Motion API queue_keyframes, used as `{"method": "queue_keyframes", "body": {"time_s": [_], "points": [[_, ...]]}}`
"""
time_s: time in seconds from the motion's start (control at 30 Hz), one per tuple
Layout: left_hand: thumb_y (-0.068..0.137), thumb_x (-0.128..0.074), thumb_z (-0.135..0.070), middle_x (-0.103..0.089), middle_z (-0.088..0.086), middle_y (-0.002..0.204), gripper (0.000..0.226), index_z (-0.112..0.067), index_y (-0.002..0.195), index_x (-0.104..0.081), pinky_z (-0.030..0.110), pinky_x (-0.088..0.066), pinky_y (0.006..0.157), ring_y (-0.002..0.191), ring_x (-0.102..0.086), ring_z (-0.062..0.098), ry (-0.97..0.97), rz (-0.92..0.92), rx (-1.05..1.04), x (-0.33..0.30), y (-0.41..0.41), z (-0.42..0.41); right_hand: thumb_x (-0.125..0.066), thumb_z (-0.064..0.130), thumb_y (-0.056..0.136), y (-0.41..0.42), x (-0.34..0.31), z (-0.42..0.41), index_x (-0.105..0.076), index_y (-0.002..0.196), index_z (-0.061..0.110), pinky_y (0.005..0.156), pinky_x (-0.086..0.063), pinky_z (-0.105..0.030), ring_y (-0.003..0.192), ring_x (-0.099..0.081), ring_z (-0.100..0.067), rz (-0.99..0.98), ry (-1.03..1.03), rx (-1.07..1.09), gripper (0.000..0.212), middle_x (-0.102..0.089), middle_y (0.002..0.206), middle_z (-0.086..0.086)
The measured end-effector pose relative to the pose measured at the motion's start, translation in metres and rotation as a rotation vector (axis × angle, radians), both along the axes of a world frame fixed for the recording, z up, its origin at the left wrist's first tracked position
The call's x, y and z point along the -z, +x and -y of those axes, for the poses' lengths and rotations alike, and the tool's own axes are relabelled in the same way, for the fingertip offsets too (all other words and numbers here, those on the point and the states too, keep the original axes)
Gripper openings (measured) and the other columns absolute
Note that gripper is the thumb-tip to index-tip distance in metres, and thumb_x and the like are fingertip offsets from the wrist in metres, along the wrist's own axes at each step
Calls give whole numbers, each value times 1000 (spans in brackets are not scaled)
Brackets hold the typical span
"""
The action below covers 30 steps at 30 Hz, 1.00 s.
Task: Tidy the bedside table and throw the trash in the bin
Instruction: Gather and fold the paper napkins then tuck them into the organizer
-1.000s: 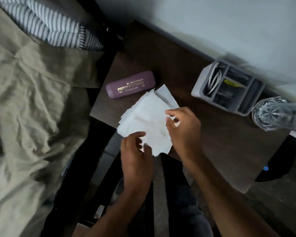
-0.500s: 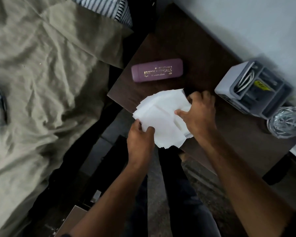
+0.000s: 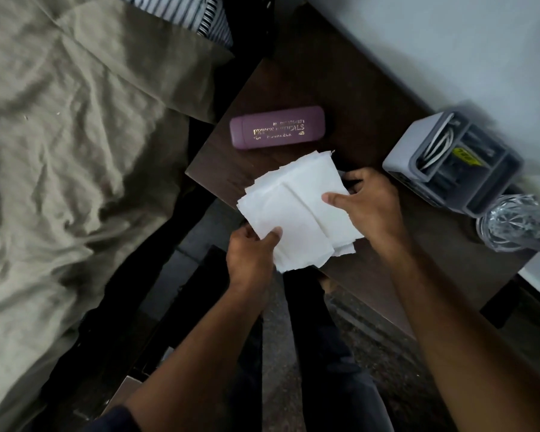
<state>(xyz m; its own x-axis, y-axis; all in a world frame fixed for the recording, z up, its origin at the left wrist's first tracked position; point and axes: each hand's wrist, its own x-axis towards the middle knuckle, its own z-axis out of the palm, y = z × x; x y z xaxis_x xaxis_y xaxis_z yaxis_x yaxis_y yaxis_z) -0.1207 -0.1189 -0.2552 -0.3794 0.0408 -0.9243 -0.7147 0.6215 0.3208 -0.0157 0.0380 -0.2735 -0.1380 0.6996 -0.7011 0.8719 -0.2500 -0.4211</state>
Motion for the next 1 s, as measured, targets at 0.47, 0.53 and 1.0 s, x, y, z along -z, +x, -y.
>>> {"method": "queue_keyframes", "body": {"time_s": [0.47, 0.53, 1.0], "points": [[93, -74, -15, -79, -5, 90, 6, -19, 90, -72, 26, -61, 69, 85, -76, 13, 62, -101, 107, 12, -3, -3, -86, 15, 77, 23, -8, 0, -64, 117, 17, 74, -58, -32, 81, -71, -15, -68, -119, 225, 45, -71, 91, -1], [93, -73, -18, -79, -13, 81, 6, -22, 89, -72, 14, -56, 57, 75, -74, 1, 96, -148, 158, 11, -6, -3, -84, 8, 78, 25, -7, 2, -66, 118, 16, 72, -57, -29, 80, -71, -14, -99, -112, 262, 44, -71, 91, -2], [93, -72, -39, -77, 0, 95, 22, -17, 97, -72, 40, -62, 78, 91, -74, 24, 185, -167, 761, 24, 8, -45, -82, 21, 80, 104, -24, 45, -58, 128, 16, 86, -51, -38, 105, -62, -29, 295, 196, 140, 54, -61, 115, -10]]}}
